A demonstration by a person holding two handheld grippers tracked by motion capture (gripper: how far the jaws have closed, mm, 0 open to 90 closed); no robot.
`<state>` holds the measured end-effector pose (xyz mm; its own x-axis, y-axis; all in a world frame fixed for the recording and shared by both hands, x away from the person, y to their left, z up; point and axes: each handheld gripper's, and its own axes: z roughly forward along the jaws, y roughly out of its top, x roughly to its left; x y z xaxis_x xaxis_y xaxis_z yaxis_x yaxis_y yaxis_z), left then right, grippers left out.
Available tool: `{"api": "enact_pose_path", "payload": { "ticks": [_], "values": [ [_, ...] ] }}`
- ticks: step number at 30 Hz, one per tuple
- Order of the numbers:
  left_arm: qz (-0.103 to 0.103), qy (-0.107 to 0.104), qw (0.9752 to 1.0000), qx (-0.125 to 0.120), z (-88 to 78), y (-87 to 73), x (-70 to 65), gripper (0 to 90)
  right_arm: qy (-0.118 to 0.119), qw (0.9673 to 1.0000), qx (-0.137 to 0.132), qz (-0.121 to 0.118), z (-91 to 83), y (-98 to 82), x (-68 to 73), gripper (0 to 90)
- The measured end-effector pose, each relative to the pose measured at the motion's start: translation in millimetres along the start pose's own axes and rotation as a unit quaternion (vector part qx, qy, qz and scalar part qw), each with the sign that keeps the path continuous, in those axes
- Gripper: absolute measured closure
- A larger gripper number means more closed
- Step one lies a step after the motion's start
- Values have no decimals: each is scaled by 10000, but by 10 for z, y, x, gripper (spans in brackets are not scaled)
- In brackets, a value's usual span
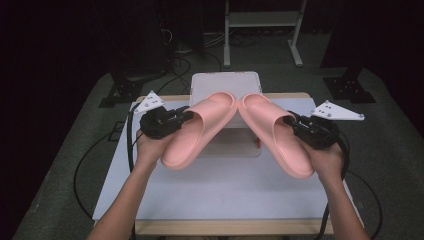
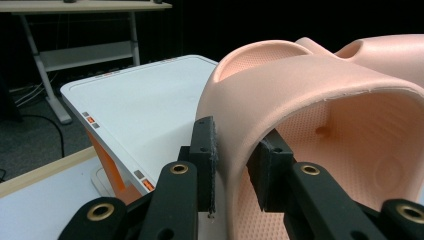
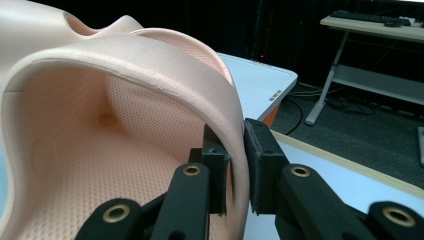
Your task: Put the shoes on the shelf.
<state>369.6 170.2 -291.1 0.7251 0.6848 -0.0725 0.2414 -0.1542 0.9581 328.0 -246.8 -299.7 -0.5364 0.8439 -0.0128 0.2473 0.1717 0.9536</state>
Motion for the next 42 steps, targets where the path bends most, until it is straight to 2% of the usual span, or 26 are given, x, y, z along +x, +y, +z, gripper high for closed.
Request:
{"api": "enact_pose_path", "payload": {
  "ticks": [11,19,28,37,42],
  "values": [
    [-30,30,10000,-20,39,77,15,737,-64,9999,3,-78,11,106,-41,796],
    [-86,94,9999,-2,91,127,93,733,-92,9999,57,-109,92,196,-64,794],
    [-164,141,9997,92,176,159,193,725,-143,9998,141,-10,238,251,-111,790],
    [-182,158,9997,95,203,206,244,708,-179,9997,157,14,305,296,-116,783],
    [-276,124,9995,84,218,204,283,708,-179,9997,150,36,337,340,-116,782]
  ]
}}
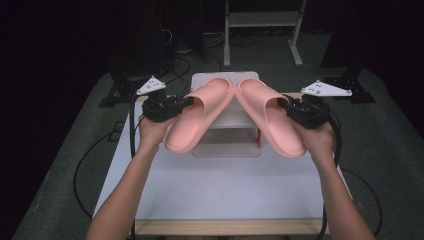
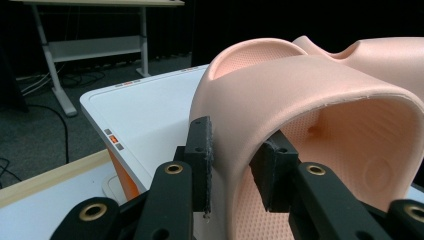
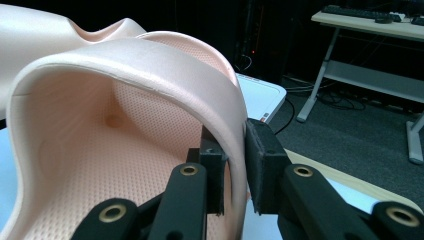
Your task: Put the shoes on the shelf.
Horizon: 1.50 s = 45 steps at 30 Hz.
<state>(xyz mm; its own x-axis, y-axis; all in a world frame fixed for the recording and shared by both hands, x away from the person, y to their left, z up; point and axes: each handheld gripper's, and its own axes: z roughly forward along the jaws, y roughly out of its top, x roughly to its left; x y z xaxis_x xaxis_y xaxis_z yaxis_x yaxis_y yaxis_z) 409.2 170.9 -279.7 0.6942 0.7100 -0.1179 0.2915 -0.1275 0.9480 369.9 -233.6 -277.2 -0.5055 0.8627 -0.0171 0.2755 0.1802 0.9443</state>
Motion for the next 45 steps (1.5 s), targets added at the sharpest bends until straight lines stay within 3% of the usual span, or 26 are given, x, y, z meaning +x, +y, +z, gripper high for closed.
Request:
{"api": "enact_pose_path", "payload": {
  "ticks": [38,45],
  "values": [
    [-365,277,9989,-81,185,133,111,688,-141,9997,-5,178,287,176,12,749],
    [-347,294,9989,-87,225,165,96,686,-196,9996,-33,187,309,210,19,744]
  ]
}}
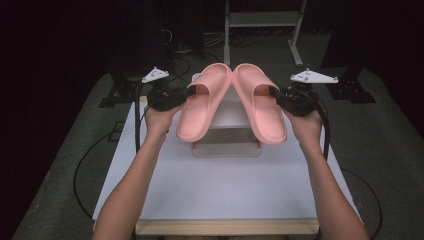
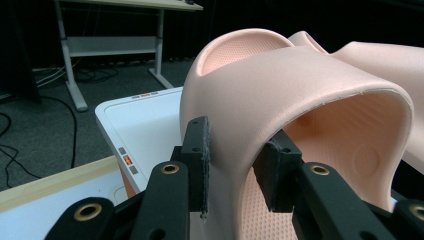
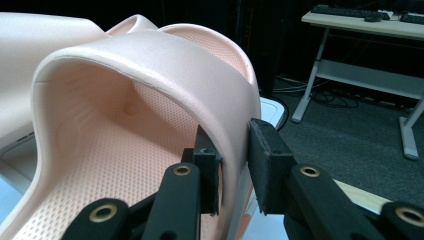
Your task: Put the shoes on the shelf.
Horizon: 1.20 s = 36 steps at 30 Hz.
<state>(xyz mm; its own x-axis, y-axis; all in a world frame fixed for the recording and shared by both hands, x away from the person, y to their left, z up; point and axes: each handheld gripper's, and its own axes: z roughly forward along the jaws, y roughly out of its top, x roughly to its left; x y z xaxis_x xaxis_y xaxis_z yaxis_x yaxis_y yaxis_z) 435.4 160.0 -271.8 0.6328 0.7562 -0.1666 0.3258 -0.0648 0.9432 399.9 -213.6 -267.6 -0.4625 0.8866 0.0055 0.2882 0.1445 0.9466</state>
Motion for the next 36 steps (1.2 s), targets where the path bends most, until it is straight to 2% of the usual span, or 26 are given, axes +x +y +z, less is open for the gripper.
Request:
{"api": "enact_pose_path", "payload": {
  "ticks": [12,17,27,36],
  "values": [
    [-45,46,10000,18,62,7,-1,678,-82,9999,-17,100,64,16,-14,735],
    [-135,55,9999,-4,72,7,5,676,-72,9999,-29,128,94,24,2,732],
    [-206,155,9997,24,116,11,48,670,-115,9998,-36,188,180,49,20,717],
    [-230,240,9994,62,203,42,44,665,-143,9993,-1,332,280,33,4,713]
  ]
}}
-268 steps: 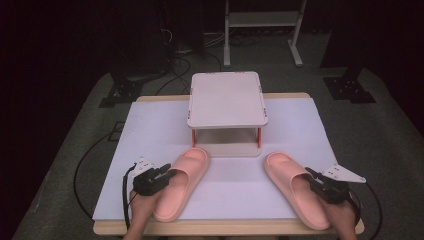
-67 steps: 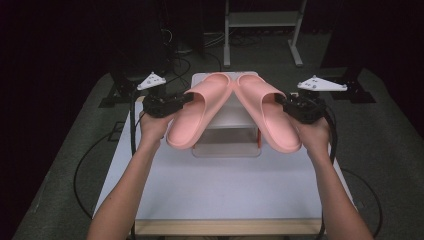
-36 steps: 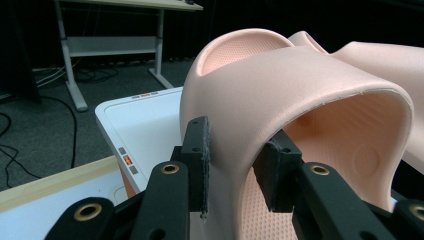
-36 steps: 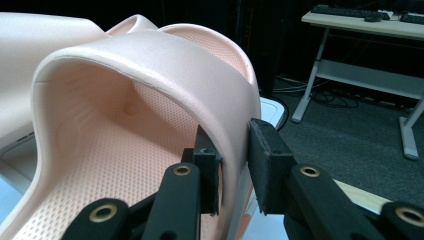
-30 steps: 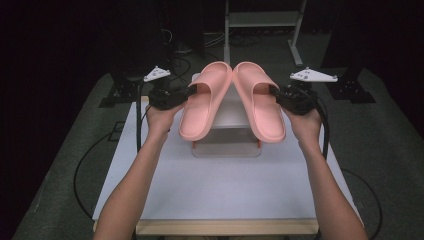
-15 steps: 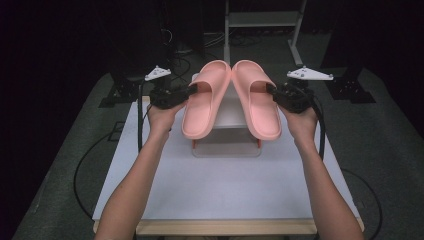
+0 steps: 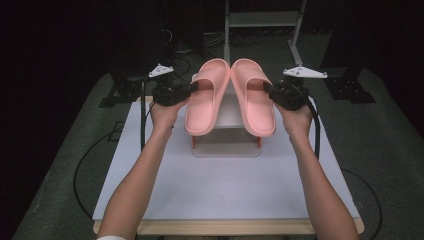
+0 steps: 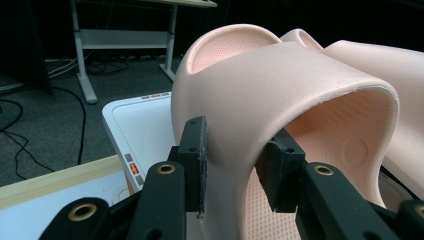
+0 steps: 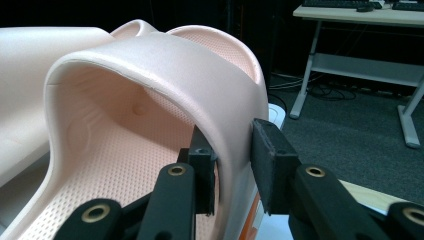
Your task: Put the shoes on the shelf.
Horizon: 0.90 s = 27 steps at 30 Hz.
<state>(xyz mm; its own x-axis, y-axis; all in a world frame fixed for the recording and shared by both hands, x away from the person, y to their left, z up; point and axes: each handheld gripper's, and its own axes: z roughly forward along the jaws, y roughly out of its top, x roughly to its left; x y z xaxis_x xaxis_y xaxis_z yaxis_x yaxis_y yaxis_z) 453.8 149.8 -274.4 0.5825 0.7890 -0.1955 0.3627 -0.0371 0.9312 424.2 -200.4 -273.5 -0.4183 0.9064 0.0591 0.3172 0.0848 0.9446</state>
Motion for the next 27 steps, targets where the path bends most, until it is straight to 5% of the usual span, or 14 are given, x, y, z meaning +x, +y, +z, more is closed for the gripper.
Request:
{"api": "enact_pose_path", "payload": {
  "ticks": [27],
  "values": [
    [-284,181,9994,65,208,-1,80,640,-49,9995,61,301,275,-3,11,683]
  ]
}}
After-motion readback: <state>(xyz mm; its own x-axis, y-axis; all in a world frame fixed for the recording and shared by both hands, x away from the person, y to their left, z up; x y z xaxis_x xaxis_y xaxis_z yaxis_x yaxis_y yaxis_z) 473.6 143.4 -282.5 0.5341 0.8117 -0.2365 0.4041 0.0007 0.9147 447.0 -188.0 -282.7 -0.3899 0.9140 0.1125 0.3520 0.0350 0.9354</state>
